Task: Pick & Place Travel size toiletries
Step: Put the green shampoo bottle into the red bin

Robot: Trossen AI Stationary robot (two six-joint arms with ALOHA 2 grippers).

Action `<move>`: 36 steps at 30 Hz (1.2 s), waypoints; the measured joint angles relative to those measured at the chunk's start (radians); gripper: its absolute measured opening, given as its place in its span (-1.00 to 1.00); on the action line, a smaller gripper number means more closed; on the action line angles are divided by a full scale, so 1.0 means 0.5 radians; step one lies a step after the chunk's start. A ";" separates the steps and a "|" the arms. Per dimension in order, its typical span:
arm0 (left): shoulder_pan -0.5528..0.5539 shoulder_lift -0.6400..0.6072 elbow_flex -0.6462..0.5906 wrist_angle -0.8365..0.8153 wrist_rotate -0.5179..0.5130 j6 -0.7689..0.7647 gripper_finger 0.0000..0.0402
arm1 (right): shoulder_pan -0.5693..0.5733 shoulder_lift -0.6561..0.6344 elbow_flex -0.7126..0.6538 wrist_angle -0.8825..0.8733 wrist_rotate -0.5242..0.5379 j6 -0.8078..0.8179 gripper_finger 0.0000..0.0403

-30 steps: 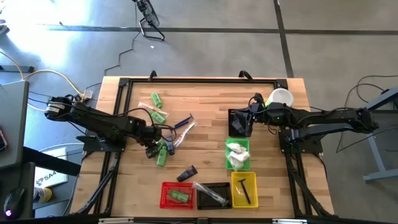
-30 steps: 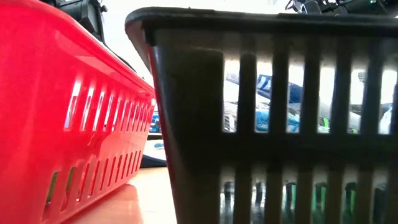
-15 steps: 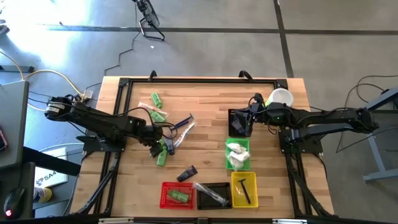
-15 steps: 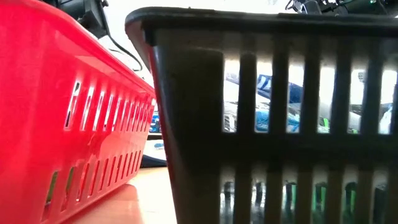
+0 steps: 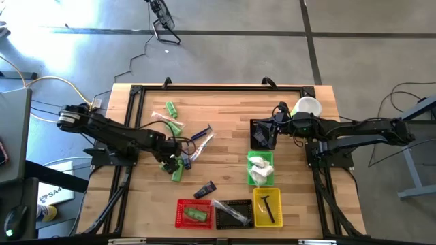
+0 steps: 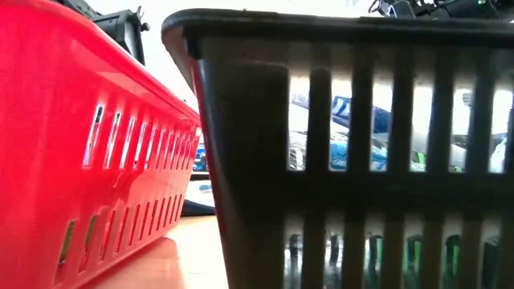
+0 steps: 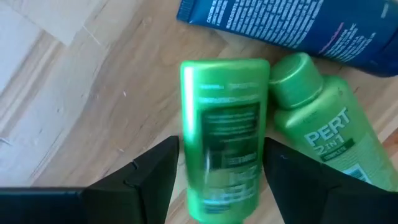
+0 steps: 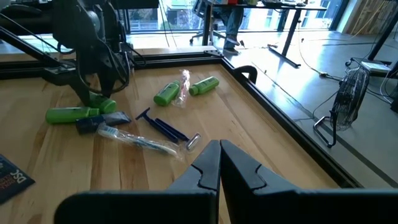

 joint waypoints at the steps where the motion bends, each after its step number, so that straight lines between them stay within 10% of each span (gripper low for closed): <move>1: 0.000 0.022 0.002 -0.004 0.004 0.022 0.12 | 0.000 0.000 0.000 0.000 0.000 0.000 -0.99; 36: 0.001 0.067 -0.008 -0.031 -0.002 0.204 -0.14 | 0.000 0.000 0.000 0.000 -0.013 -0.007 -0.99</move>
